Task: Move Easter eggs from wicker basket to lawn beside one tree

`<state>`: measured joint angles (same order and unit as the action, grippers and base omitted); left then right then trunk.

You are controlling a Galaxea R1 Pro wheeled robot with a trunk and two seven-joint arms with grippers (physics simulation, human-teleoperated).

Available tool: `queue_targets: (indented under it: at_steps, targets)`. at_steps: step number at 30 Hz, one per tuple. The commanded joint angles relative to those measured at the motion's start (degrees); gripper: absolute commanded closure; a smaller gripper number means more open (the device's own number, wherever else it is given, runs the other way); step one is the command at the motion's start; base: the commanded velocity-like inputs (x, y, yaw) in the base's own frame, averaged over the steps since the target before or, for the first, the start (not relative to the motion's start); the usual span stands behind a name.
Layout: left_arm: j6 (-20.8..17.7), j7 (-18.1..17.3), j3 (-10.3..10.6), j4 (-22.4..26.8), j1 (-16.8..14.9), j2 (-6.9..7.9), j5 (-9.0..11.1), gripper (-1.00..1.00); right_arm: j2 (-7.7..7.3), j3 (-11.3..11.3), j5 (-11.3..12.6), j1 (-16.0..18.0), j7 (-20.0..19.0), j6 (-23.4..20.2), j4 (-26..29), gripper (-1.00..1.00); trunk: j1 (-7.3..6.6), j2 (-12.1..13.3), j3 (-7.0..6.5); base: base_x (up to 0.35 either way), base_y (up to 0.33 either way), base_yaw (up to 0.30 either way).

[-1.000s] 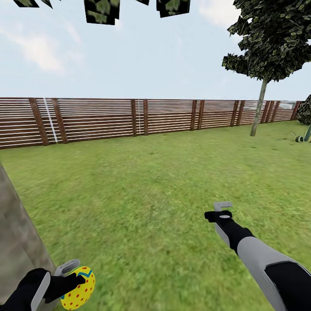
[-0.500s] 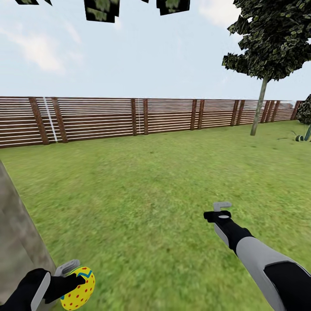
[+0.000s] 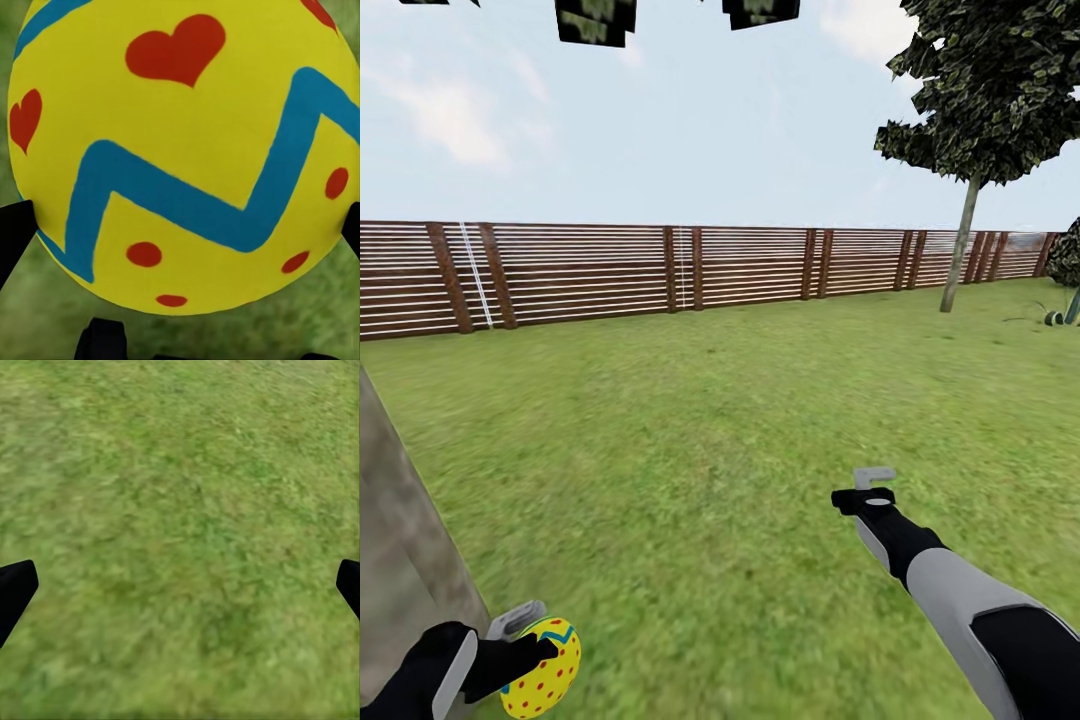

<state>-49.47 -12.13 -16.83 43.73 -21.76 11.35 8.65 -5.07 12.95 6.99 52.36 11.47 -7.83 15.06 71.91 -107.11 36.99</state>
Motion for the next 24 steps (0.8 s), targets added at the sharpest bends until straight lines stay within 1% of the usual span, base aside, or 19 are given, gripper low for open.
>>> queue_targets:
  at_steps: [1, 4, 6, 24]
  targets:
    - [-0.3, -0.1, -0.1, 0.0, 0.0, -0.03, 0.2, 1.0, -0.06, 0.5, 0.6, 0.0, 0.3, -0.4, 0.1, -1.0, 0.22, -0.4, 0.25, 0.0, 0.0, 0.01]
    - [-0.3, -0.1, -0.1, 0.0, 0.0, -0.88, 0.1, 1.0, -0.03, 0.5, 0.6, 0.0, 0.4, -0.4, 0.1, -1.0, 0.88, -1.6, 0.78, 0.0, 0.0, 0.19]
    - [-0.3, -0.1, -0.1, 0.0, 0.0, -1.08, 0.1, 1.0, -0.1, 0.5, 0.6, 0.0, 0.4, -0.4, 0.1, -1.0, 1.32, -2.5, 1.14, 0.0, 0.0, 0.177]
    - [-0.3, -0.1, -0.1, 0.0, 0.0, -1.16, 0.1, 1.0, -0.03, 0.5, 0.7, 0.0, 0.7, -0.4, 0.1, -1.0, 5.27, -9.7, 4.37, 0.0, 0.0, 0.006]
